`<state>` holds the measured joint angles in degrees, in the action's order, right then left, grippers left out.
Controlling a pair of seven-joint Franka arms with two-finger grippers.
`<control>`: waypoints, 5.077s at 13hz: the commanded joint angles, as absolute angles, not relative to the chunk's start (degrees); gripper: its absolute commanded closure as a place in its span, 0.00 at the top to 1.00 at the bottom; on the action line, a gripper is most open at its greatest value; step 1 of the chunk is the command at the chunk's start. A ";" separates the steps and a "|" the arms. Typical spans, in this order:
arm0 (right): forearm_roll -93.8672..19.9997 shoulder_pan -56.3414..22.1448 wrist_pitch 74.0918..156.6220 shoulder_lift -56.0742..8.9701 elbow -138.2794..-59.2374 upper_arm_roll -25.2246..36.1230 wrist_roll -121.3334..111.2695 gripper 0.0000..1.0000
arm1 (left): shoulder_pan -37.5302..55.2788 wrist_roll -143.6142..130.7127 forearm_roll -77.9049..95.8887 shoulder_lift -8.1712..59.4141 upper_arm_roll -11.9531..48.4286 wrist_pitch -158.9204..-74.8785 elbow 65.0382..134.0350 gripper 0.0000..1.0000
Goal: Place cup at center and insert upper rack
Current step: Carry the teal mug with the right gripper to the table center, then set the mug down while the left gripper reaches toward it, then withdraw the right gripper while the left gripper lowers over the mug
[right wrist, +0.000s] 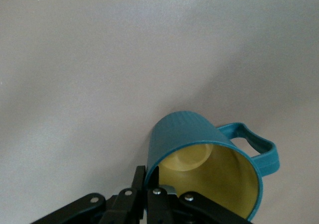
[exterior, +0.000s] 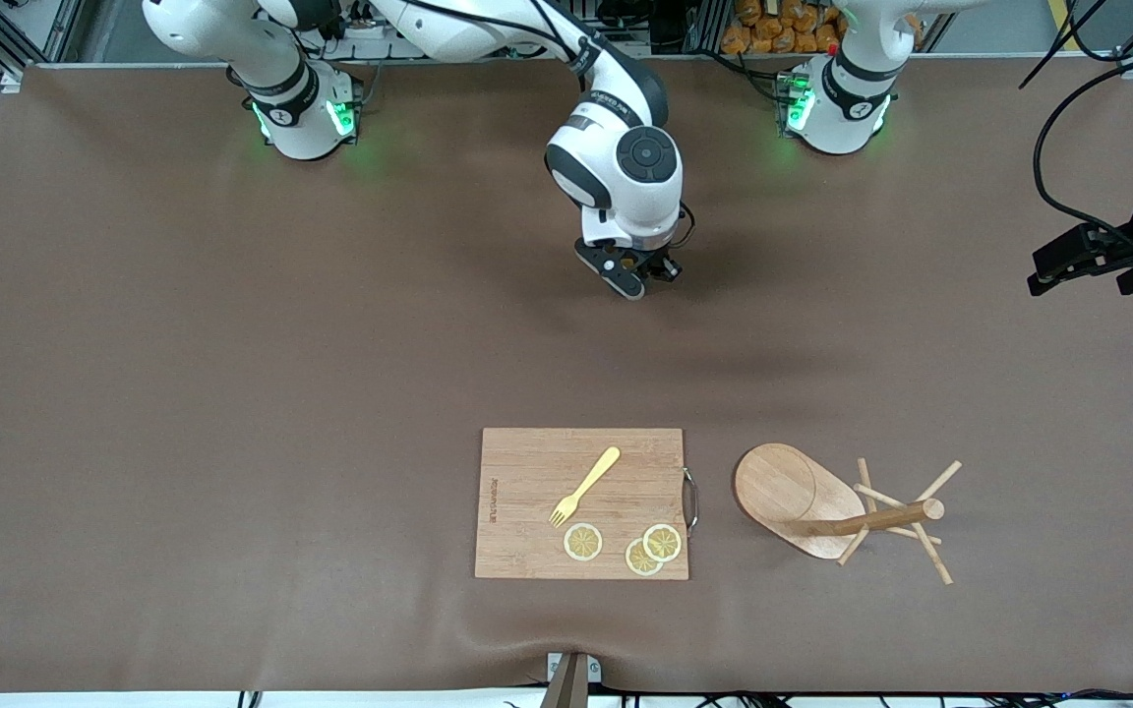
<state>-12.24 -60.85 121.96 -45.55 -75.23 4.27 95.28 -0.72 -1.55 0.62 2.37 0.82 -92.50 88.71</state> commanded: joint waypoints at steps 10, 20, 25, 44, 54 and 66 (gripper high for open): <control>-10.47 -61.08 121.64 -47.64 -73.56 4.92 100.81 0.99 | 0.00 -7.10 0.88 1.94 4.21 -91.76 88.33 1.00; -9.67 -54.50 113.92 -39.30 -74.35 4.83 85.02 1.00 | -0.18 -22.82 0.88 0.26 15.80 -86.75 87.54 1.00; -9.76 -46.34 112.42 -24.11 -87.34 4.83 66.40 1.00 | 1.05 -40.23 -0.61 1.40 23.63 -87.01 87.28 1.00; -2.55 -13.98 93.26 12.03 -105.12 5.27 12.83 1.00 | 49.63 -123.55 -32.26 40.77 22.60 -87.10 77.43 1.00; 3.50 -9.32 91.85 11.78 -104.85 5.27 1.95 1.00 | 60.47 -142.73 -31.73 49.92 12.39 -87.19 74.45 1.00; 3.78 -0.96 92.64 9.84 -104.41 -1.67 -0.18 1.00 | 60.47 -147.12 -31.38 53.96 11.60 -86.22 74.36 0.49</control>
<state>3.51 -2.50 92.67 9.78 -104.70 -0.32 0.55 59.93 -145.95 -31.10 52.95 11.92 -87.56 76.33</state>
